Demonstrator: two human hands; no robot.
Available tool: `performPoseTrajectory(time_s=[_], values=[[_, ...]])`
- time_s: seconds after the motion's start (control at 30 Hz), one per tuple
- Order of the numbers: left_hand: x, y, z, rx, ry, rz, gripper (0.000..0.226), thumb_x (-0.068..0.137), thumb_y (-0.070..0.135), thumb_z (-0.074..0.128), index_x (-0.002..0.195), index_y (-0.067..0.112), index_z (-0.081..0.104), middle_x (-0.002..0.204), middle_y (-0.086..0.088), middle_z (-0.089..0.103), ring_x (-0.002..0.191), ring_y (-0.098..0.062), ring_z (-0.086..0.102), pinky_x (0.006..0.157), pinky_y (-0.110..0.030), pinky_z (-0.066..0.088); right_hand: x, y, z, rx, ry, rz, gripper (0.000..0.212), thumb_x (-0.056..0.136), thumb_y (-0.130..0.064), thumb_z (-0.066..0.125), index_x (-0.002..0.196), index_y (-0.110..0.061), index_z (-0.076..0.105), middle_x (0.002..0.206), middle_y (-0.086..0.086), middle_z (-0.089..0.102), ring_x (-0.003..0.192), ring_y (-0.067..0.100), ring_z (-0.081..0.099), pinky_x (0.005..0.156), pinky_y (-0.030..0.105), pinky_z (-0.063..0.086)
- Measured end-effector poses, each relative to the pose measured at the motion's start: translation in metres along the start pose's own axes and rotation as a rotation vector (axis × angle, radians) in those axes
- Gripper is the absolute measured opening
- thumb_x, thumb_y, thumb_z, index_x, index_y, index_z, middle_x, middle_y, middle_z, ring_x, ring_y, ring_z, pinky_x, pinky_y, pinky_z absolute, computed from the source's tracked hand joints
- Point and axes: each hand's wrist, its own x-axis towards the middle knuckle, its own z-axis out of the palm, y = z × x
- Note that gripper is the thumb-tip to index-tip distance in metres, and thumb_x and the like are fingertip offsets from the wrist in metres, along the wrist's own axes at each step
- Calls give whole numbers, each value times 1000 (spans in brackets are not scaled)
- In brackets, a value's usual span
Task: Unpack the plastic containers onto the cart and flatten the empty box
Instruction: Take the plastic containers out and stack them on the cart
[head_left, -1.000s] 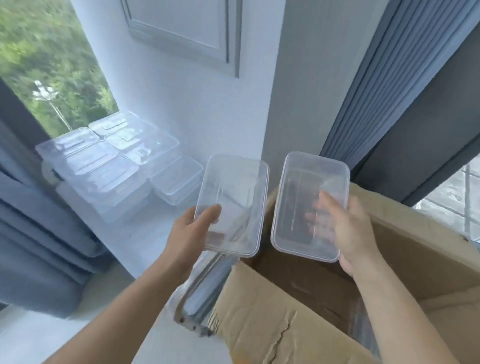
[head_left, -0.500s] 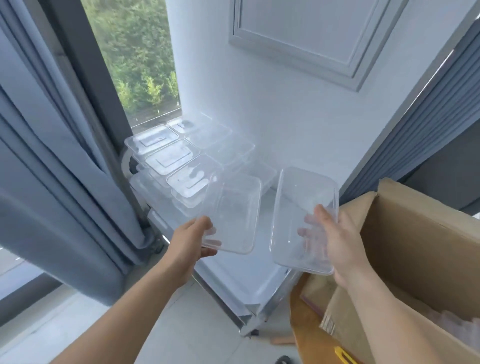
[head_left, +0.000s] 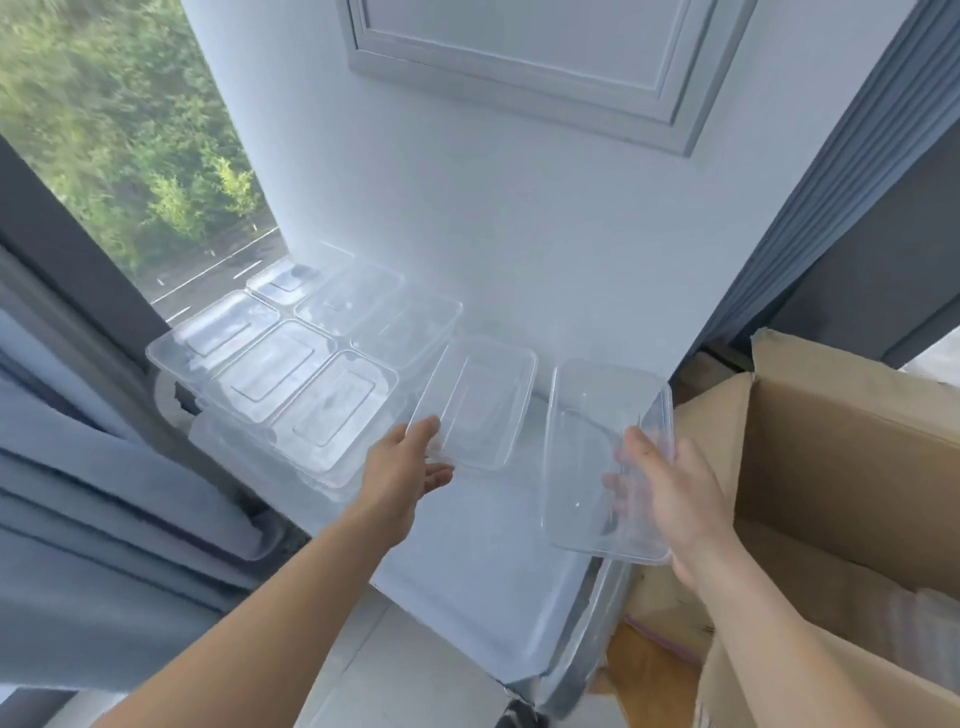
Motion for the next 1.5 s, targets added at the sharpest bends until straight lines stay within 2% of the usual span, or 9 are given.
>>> performPoseTrajectory(time_s=[0.13,0.23,0.47,0.7,0.93,1.03,1.1,1.4,1.5], values=[[30,8,9,66,6,-58,10,97,27,59,97,18,59,111,-10,53,79,-40,74,70,-42,60,14,5,6,-13,13,46,29,95,-44,61,115,-24,54,117,-2,66,96,19,72,86,46,58],[55,13,18,64,-24,-82,9,98,24,57,98,15,57,105,-12,51,72,-36,72,64,-38,57,24,6,11,-27,41,70,30,95,-44,61,118,-26,55,118,-3,66,96,19,72,85,43,58],[116,25,29,39,-30,-157,19,95,31,59,102,13,58,94,-9,54,68,-26,64,59,-34,49,39,5,41,-13,166,143,24,95,-39,62,112,-23,57,117,-1,66,96,21,72,88,48,57],[140,29,40,33,22,-165,37,95,40,53,121,12,54,74,-4,51,68,-22,48,65,-35,39,39,9,59,-14,243,193,27,94,-43,62,115,-25,57,116,-3,66,95,18,72,79,38,57],[133,17,43,62,47,-127,63,92,37,62,141,3,41,94,-6,56,71,-16,57,62,-32,42,43,10,59,48,242,198,29,96,-44,58,116,-23,56,117,3,67,92,21,74,77,38,58],[123,11,44,94,25,-114,36,93,33,62,114,9,46,95,-1,48,94,-21,64,62,-33,41,48,12,54,313,146,275,54,93,-47,58,133,-10,52,120,13,70,99,31,73,82,48,60],[120,9,45,101,18,-110,27,94,31,61,99,12,44,87,-1,45,93,-22,63,63,-34,40,49,11,50,443,76,324,66,91,-50,58,137,-3,50,121,15,70,105,35,71,77,44,60],[124,19,47,27,53,-127,16,97,14,53,83,4,52,86,-10,51,65,-24,64,54,-31,48,48,18,54,290,99,256,41,97,-41,58,128,-14,58,109,9,75,96,34,74,92,56,55],[127,22,47,-21,39,-131,7,95,9,51,94,2,53,84,-12,50,62,-26,63,53,-30,52,48,25,56,255,91,269,42,96,-43,59,129,-16,58,110,8,75,95,32,74,89,54,57]])
